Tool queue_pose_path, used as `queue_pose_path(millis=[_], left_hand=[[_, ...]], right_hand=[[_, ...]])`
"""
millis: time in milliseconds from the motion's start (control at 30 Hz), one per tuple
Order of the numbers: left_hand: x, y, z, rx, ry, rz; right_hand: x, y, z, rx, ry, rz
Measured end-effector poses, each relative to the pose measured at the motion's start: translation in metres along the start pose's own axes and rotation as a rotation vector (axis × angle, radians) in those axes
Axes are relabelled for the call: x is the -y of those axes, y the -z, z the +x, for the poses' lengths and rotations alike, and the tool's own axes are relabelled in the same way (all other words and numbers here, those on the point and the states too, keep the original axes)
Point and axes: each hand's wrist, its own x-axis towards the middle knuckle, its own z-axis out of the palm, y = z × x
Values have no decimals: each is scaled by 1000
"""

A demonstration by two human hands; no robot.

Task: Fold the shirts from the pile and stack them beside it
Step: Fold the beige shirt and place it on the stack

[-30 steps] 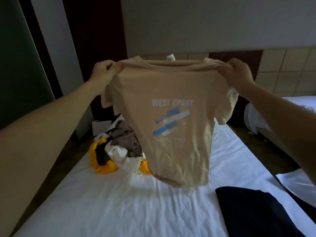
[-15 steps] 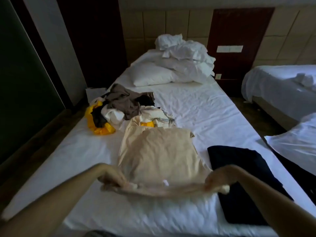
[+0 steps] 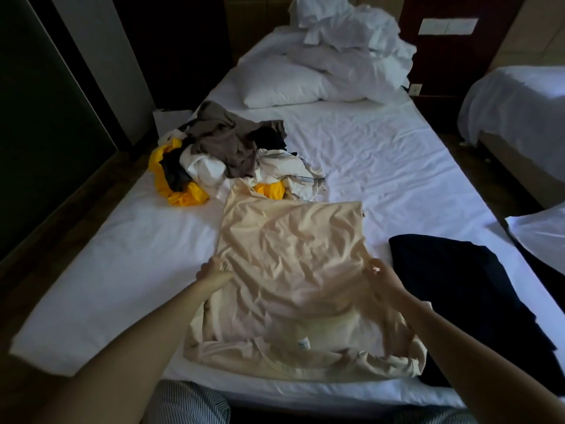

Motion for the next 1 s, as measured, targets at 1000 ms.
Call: queue_pose_path(millis=[1000], left_hand=[[-137,230,-77,-245,-257,-970]], right_hand=[[211,200,-27,-223,216,585]])
